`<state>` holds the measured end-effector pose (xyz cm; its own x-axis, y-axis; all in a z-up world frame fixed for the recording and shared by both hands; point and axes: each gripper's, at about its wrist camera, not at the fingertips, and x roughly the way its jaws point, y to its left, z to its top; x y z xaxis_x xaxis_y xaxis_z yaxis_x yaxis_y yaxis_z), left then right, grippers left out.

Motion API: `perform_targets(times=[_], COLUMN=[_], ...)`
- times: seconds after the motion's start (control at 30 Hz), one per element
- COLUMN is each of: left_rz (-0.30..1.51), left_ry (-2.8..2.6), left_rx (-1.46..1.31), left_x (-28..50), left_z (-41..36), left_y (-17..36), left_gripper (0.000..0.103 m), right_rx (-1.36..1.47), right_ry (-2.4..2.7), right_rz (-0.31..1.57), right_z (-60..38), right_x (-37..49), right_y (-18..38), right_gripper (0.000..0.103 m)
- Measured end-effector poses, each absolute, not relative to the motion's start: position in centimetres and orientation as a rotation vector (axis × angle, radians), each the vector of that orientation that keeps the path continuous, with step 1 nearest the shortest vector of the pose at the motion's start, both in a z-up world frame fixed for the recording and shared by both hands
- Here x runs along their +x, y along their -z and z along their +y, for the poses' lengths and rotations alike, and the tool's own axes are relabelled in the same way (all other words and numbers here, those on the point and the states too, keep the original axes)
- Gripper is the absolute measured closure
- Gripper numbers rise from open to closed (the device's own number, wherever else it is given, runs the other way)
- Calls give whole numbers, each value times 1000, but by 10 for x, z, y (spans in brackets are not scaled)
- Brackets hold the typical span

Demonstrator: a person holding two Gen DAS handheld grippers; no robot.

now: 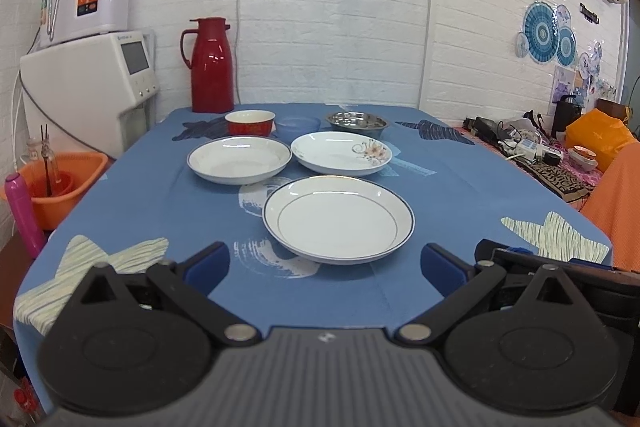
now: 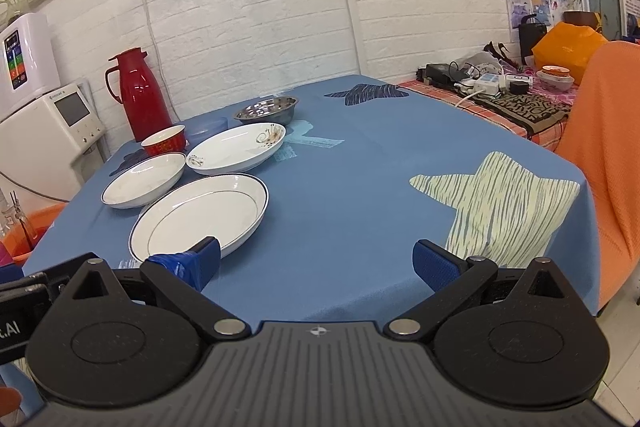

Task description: Organize plates and bowls

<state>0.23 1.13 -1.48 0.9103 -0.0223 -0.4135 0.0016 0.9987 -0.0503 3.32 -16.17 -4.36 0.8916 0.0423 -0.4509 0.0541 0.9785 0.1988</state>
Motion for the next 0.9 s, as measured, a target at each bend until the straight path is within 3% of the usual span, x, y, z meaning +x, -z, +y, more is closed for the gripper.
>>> perform_targets(times=[0.9], left_rz=[400], left_ry=[7], left_rx=[-24], left_x=[-2], left_z=[9], left_y=[5], left_gripper=[2], right_rx=[217], right_ry=[1], right_rz=[487], right_z=[-162], right_x=[35], right_y=[46], right_gripper=[13])
